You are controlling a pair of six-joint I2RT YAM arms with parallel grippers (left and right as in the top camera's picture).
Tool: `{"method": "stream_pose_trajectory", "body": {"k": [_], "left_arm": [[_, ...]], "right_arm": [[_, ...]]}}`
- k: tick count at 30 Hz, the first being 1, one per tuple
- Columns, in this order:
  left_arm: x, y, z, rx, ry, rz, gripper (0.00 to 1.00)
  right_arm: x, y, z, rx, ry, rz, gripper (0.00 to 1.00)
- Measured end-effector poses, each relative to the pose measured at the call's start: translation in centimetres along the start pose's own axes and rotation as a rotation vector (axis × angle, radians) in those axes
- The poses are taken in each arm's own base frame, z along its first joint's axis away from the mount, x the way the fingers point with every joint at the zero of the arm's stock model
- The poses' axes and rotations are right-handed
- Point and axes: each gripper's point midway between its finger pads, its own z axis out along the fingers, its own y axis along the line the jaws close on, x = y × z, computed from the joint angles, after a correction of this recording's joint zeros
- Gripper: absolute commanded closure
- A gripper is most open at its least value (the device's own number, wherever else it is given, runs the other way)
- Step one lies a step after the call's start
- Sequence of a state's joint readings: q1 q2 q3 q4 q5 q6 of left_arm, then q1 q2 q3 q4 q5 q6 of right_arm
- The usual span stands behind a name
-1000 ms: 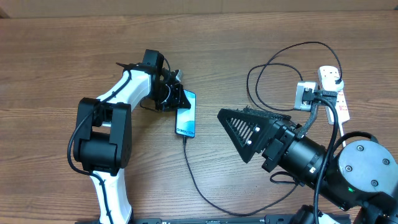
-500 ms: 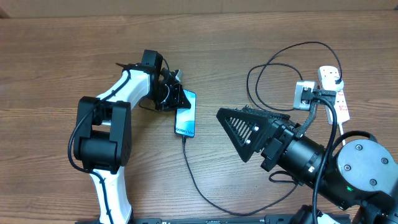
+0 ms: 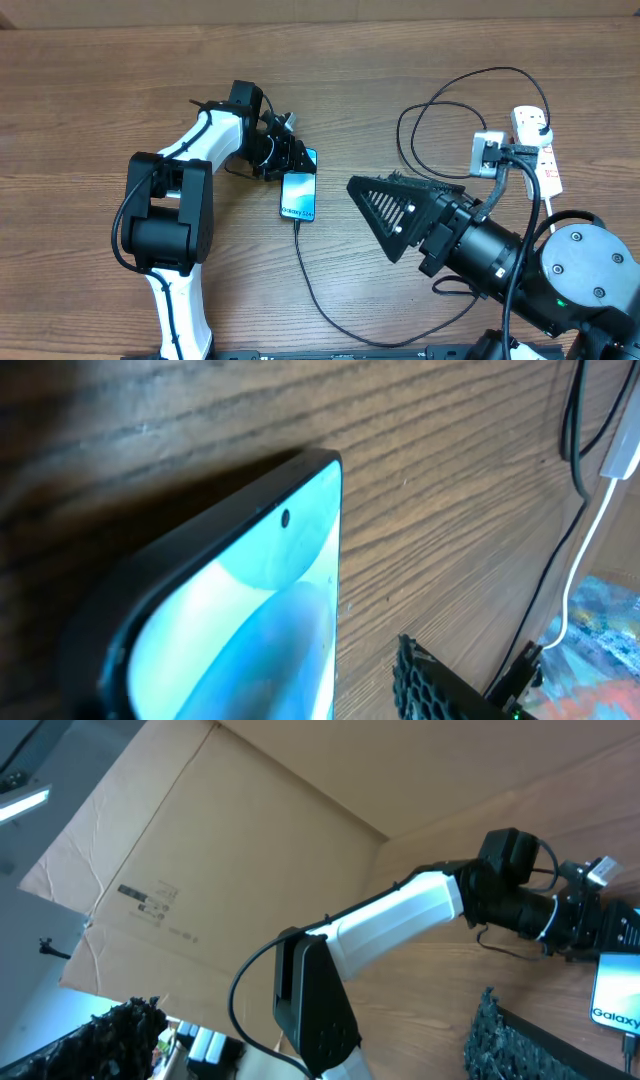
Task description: Plug charger to phone and switch on socket
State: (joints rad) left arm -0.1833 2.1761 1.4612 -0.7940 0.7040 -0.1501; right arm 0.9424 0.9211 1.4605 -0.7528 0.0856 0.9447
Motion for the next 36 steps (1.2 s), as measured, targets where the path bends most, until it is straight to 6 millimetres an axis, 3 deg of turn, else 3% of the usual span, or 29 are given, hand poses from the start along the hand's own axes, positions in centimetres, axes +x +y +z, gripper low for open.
{"method": "stream_pose_trajectory", "body": {"k": [1,8,17,25,33,35,36], "left_arm": [[0.2,-0.1,0.0,0.005,0.007,-0.003,0.0],[0.6,-0.2,-1.0,-0.086,0.019,0.002,0.0],[0.5,0.7,-1.4,-0.152,0.006,0.005,0.0],[0.5,0.8,-1.5,-0.164,0.003,0.007,0.0],[0.5,0.9,-1.5,-0.166,0.002,0.007,0.0],[0.4,0.9,-1.5,-0.166,0.002,0.007,0.0],[0.5,0.9,-1.5,-0.167,0.002,0.007,0.0]], "right_arm": [[0.0,0.0,0.0,0.0,0.001,0.0,0.0],[1.6,-2.5,-0.2,0.102,0.064,-0.011,0.0],[3.6,-10.1,-1.3,0.448,0.128,-0.062,0.0],[3.7,-11.9,-1.4,0.538,0.131,-0.085,0.0],[3.4,-13.6,0.3,0.639,0.107,-0.12,0.0],[3.5,-14.4,1.2,0.686,0.107,-0.137,0.16],[3.7,-15.2,1.9,0.725,0.117,-0.151,0.18]]}}
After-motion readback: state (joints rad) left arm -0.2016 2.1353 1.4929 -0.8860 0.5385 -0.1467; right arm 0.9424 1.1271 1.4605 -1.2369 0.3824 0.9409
